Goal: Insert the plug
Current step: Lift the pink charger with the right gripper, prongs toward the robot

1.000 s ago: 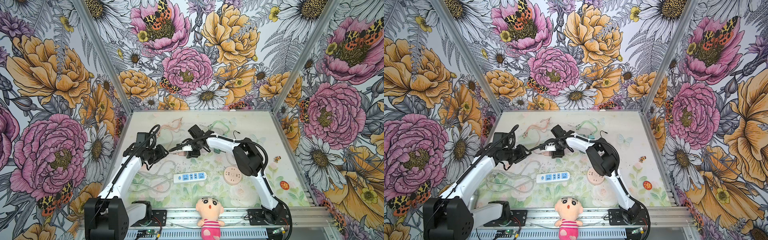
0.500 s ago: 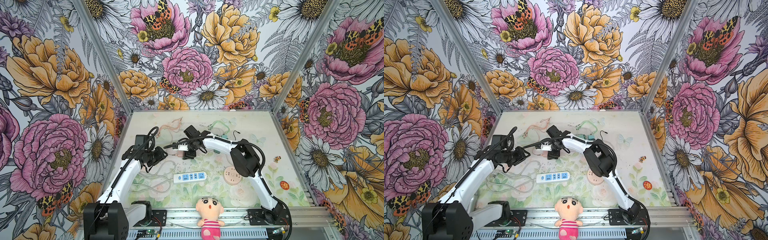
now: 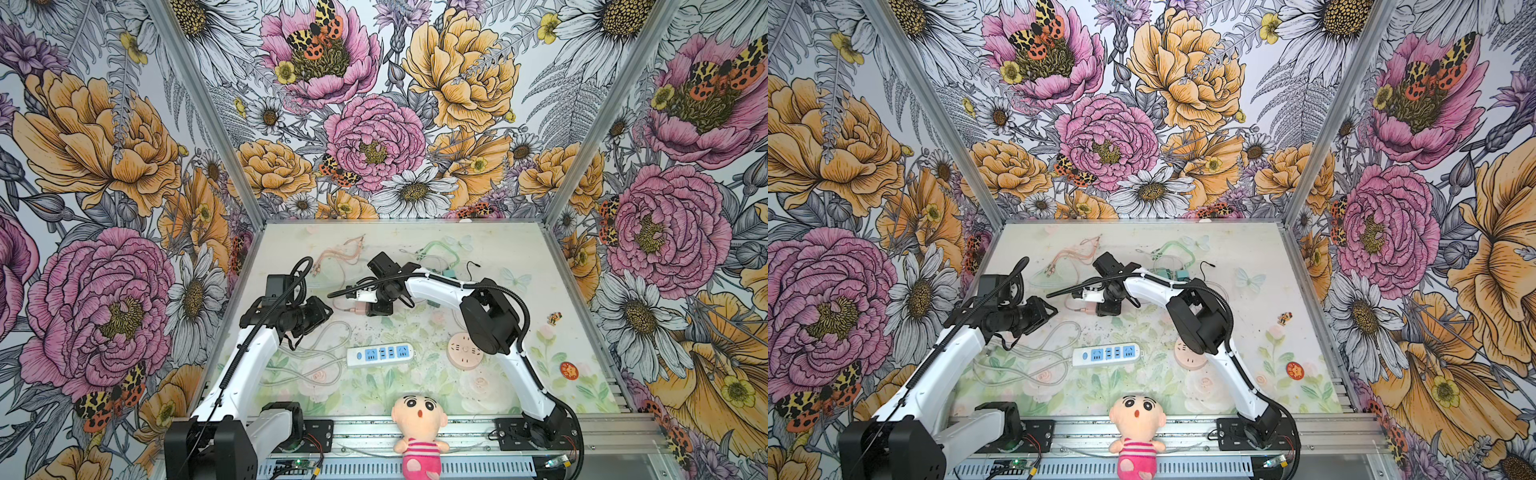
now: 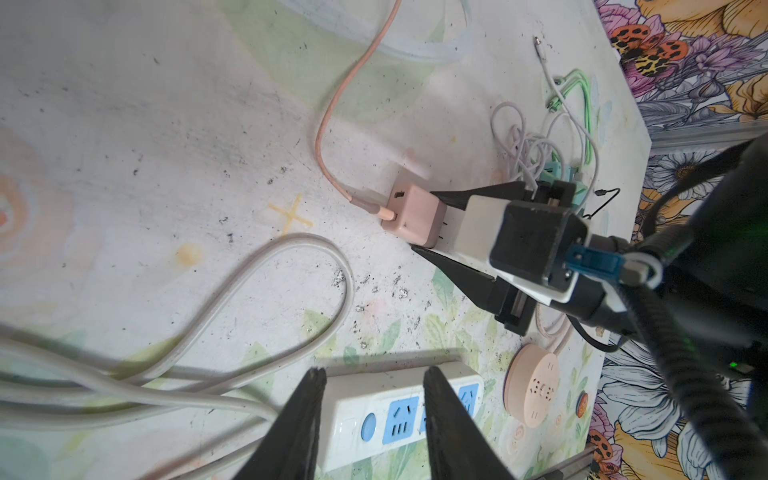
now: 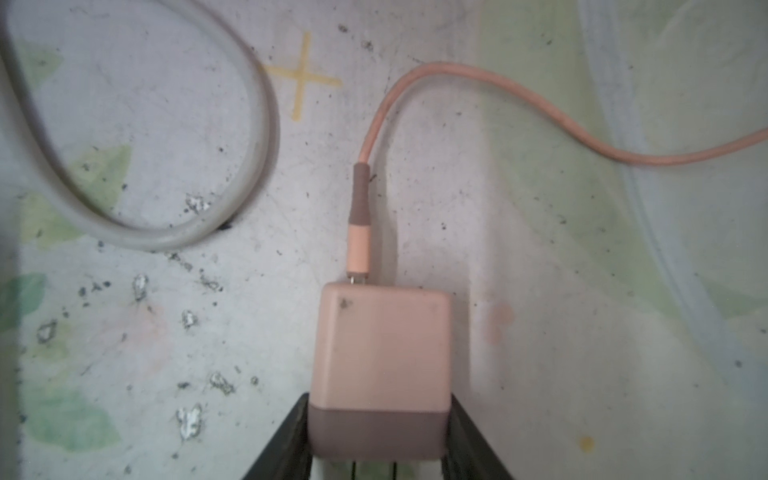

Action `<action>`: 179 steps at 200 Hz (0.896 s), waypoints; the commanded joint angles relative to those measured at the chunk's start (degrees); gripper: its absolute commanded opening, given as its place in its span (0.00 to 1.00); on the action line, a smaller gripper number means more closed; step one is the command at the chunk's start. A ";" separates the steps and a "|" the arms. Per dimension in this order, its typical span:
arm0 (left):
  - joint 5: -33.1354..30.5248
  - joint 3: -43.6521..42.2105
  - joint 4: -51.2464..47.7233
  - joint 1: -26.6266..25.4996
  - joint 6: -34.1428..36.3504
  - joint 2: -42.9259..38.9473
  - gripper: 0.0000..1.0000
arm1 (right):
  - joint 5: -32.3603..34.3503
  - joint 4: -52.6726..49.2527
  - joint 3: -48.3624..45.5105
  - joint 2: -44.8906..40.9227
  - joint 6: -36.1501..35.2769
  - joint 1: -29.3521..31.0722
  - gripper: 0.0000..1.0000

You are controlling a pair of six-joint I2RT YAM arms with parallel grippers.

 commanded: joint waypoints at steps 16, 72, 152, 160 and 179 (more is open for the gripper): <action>1.64 -1.62 0.69 0.62 -2.15 -2.32 0.43 | -1.06 -0.18 -1.98 -1.58 2.15 0.37 0.28; 2.27 -3.38 1.55 0.56 -3.96 -4.76 0.45 | -0.47 4.05 -6.17 -6.36 5.79 0.36 0.24; 9.59 -5.63 9.37 0.42 -8.03 -3.52 0.46 | 0.72 26.55 -22.85 -21.77 20.79 0.35 0.21; 10.78 -5.39 10.20 0.41 -8.18 -2.93 0.47 | -0.03 27.71 -24.12 -22.95 21.59 0.36 0.21; 13.87 -4.40 12.59 0.30 -8.28 -0.51 0.47 | -1.34 29.15 -26.89 -25.14 22.47 0.37 0.21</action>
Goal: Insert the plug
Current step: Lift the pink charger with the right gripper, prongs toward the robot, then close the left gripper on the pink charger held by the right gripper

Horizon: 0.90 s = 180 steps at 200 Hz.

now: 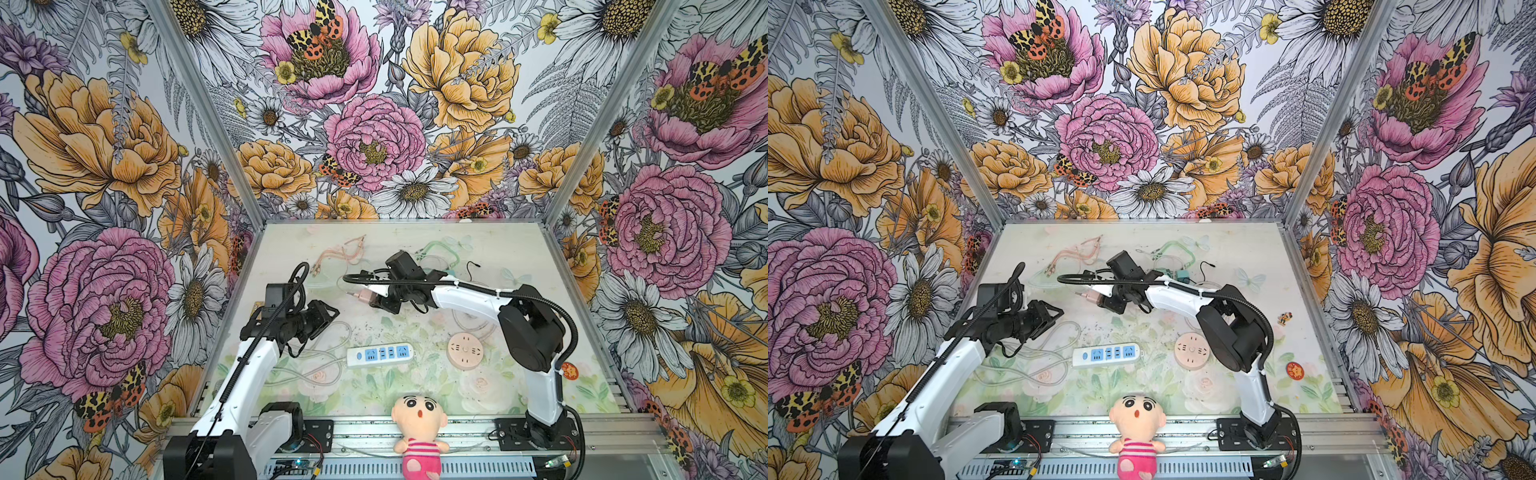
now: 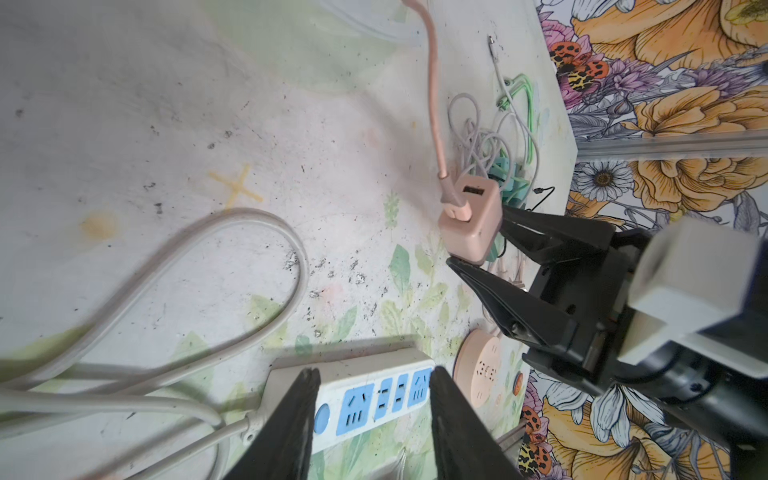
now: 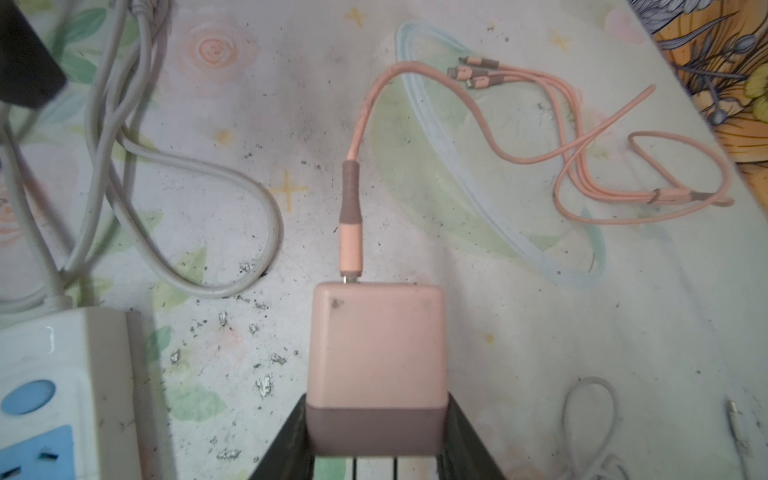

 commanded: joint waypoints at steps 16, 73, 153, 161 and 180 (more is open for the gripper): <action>6.47 3.19 5.51 -0.03 0.11 4.83 0.47 | -3.65 9.90 -6.32 -5.85 4.68 0.38 0.21; 6.65 11.33 5.49 -6.94 3.89 10.97 0.48 | -1.18 17.36 -15.45 -11.97 6.16 0.46 0.21; -1.74 13.94 4.45 -13.08 0.79 11.09 0.49 | 4.51 26.44 -21.18 -15.10 10.74 2.11 0.20; -2.10 14.39 4.44 -13.36 0.81 11.32 0.49 | 4.67 26.43 -21.79 -15.55 10.69 2.39 0.20; -2.19 15.71 4.44 -14.07 1.62 12.80 0.49 | 5.18 26.56 -23.37 -16.54 11.01 3.05 0.20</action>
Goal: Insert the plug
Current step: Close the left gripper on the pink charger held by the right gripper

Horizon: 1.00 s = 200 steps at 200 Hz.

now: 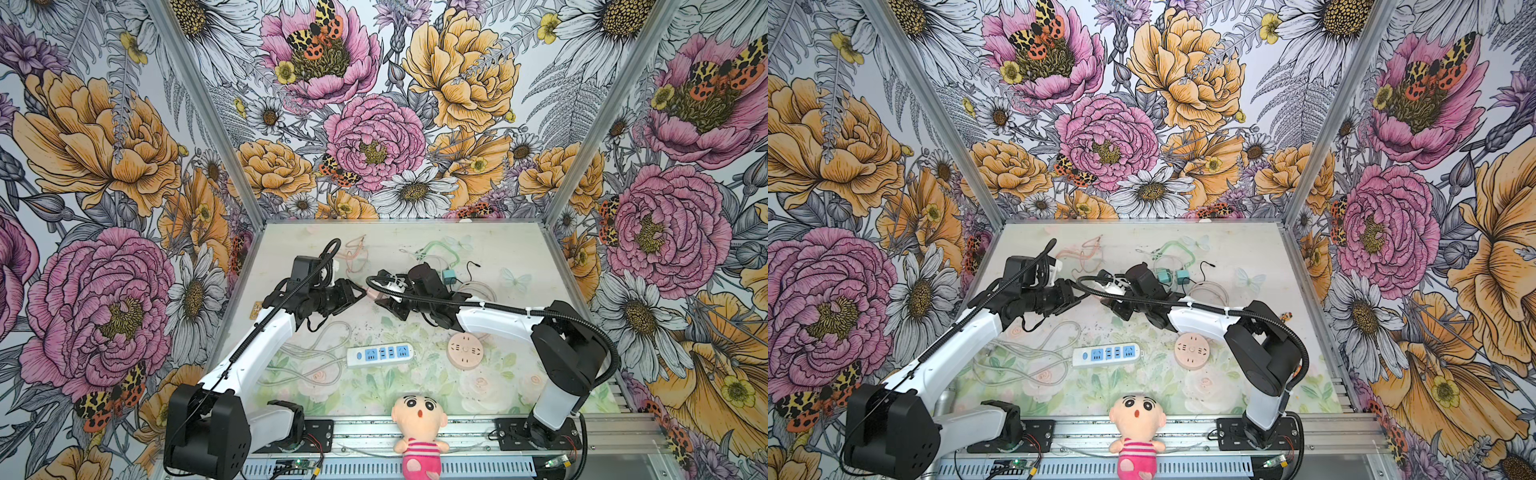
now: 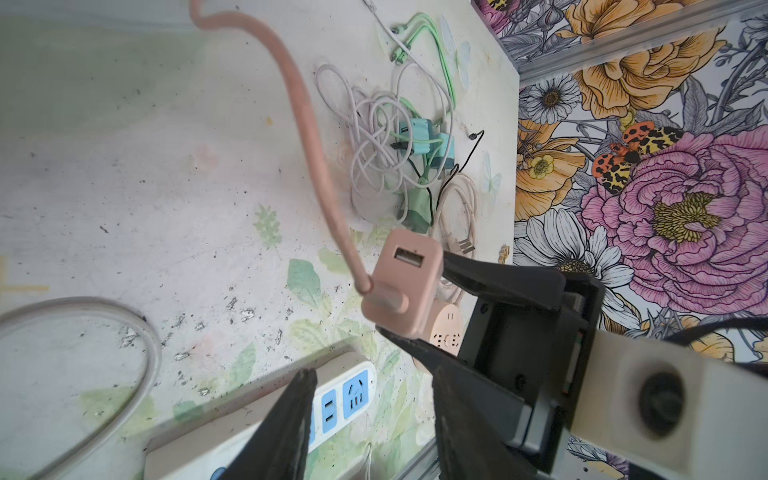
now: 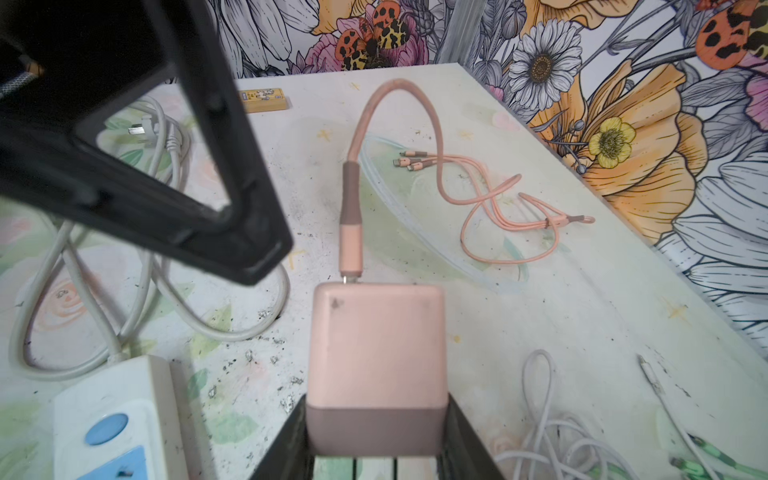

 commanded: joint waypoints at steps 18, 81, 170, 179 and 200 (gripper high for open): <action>-1.57 3.97 0.12 -1.54 1.12 3.19 0.49 | 2.20 3.94 -2.84 -3.95 2.10 2.06 0.20; -0.99 7.55 -3.64 -2.88 4.49 5.35 0.50 | 7.45 6.40 -4.43 -5.23 2.91 3.57 0.20; 0.47 7.39 -4.20 -3.44 7.16 6.52 0.50 | 6.73 5.88 -3.85 -6.22 2.14 5.23 0.19; 1.24 7.78 -4.16 -3.47 7.36 7.03 0.50 | 6.63 5.81 -4.05 -6.33 2.12 5.39 0.19; 3.65 8.69 -4.15 -3.69 7.76 7.80 0.49 | 7.38 5.91 -4.17 -6.54 1.87 5.64 0.19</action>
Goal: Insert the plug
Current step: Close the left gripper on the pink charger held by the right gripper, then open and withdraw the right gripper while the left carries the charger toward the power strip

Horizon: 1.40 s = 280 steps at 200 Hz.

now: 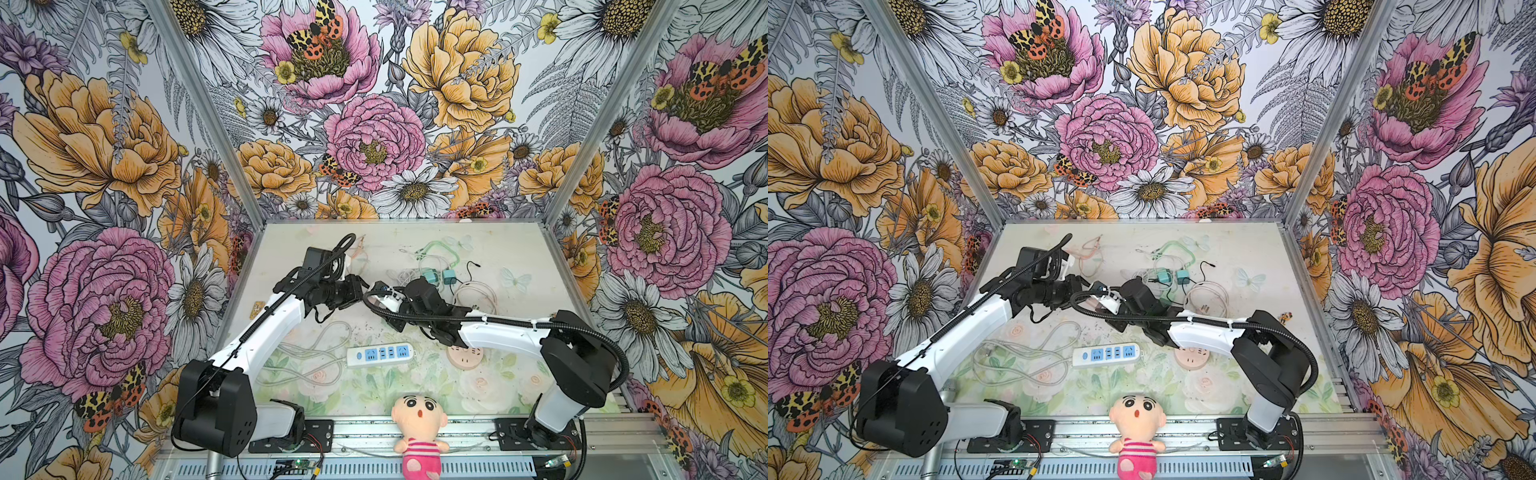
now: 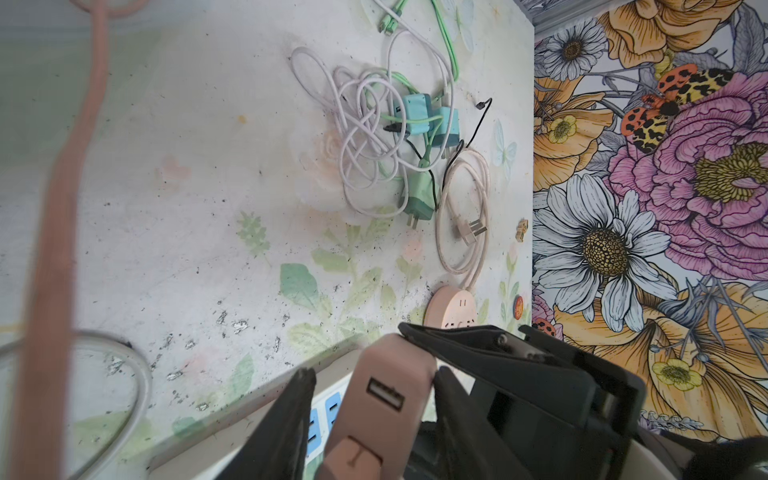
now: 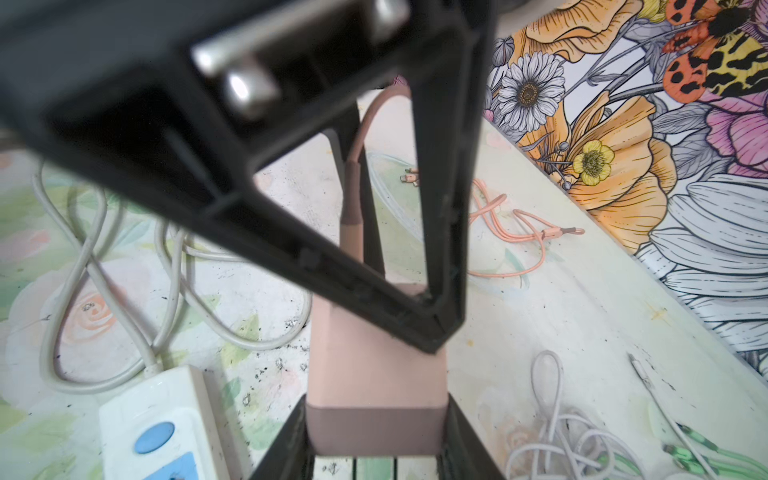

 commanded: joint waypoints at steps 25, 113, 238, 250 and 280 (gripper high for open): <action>4.82 2.91 -0.12 -1.32 2.94 0.58 0.48 | 0.72 1.71 0.38 -2.87 -0.54 0.40 0.19; 5.71 2.85 -5.52 -2.16 8.44 -0.53 0.46 | 2.51 0.63 -0.50 -3.11 -3.36 0.41 0.18; 6.10 1.70 -6.67 0.14 10.13 -2.17 0.42 | 0.41 0.85 -1.65 -4.18 -3.36 0.57 0.18; 6.36 1.52 -6.68 -0.36 10.43 -1.64 0.43 | 0.29 1.15 -1.53 -4.18 -3.22 0.70 0.18; 6.54 1.35 -6.68 -0.91 10.93 -1.01 0.44 | 0.29 1.46 -1.33 -4.17 -3.05 0.83 0.18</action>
